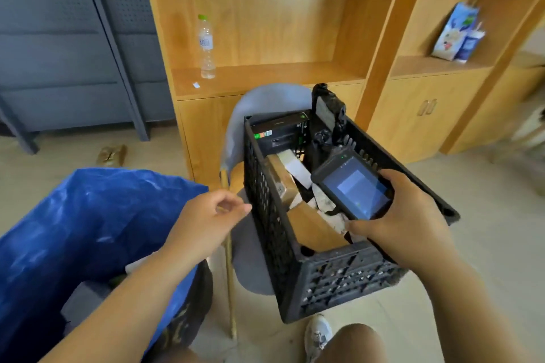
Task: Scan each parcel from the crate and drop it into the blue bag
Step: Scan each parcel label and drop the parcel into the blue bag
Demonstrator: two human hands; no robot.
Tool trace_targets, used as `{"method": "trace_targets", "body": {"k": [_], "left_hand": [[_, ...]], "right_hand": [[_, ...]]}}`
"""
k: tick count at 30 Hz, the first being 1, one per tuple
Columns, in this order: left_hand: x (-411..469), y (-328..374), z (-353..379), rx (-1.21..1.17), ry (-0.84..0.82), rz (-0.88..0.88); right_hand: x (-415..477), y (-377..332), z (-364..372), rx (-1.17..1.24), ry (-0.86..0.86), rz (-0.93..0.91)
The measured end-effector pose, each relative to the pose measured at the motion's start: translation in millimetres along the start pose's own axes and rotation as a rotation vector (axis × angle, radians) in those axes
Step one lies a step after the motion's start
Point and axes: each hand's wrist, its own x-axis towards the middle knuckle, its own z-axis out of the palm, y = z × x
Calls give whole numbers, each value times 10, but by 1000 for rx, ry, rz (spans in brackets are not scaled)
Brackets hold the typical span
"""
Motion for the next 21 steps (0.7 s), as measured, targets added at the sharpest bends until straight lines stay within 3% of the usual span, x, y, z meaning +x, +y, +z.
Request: {"method": "trace_targets", "body": {"k": [5,9,18,21], "left_hand": [[353,524,546,95,-172,208],[753,721,1144,295,-366,251],[1373,569,2311,1140,-1017,329],[1435,486,2488,1296,-1198,317]], "right_hand": [[55,602,-273,56,75,187],[104,965,-417,51,85,280],[330,1424,-379,20,97,305],[386,1504,-293,21,88,299]]}}
